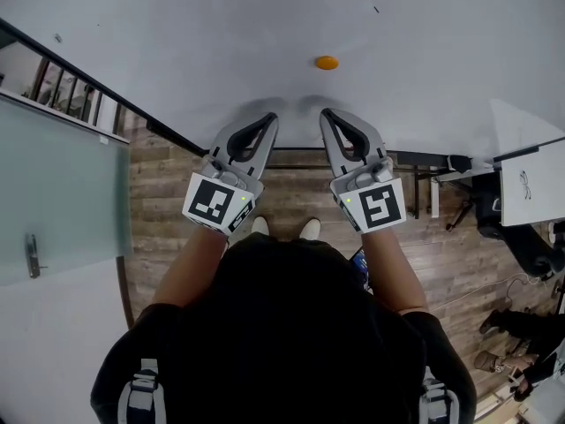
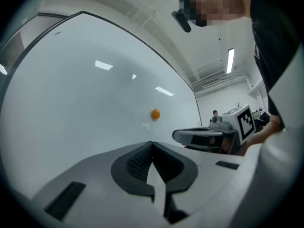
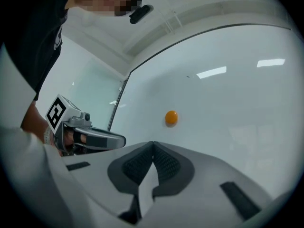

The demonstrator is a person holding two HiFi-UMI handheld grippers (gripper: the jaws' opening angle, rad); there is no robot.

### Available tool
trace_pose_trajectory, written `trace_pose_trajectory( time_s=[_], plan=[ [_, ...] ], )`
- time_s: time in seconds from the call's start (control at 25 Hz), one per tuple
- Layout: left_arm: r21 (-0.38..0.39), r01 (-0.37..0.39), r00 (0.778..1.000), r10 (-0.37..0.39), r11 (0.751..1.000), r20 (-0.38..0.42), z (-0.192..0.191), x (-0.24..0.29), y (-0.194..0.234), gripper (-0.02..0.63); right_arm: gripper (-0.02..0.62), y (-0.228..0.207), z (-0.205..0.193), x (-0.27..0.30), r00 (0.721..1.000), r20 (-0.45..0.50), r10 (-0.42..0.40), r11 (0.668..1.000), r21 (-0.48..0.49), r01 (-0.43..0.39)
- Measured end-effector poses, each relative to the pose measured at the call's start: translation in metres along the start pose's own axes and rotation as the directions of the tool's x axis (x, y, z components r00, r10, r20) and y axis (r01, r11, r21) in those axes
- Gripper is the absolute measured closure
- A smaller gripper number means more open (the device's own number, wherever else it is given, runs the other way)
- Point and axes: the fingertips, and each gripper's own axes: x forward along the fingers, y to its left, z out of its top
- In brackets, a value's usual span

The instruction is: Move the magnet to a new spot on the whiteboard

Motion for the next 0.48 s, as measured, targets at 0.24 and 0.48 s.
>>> trace_pose_trajectory(
  time_s=[0.24, 0.48],
  plan=[
    [0.031, 0.034, 0.999, -0.035, 0.999, 0.006, 0.004, 0.007, 0.01, 0.604, 0.594, -0.015, 0.023, 0.013, 0.994, 0.054, -0.1, 0.991, -0.085, 0.104],
    [0.045, 0.074, 0.997, -0.075, 0.996, 0.024, 0.01, 0.009, 0.015, 0.604, 0.58, -0.015, 0.042, 0.023, 0.983, 0.083, -0.164, 0.964, -0.201, 0.177]
  ],
)
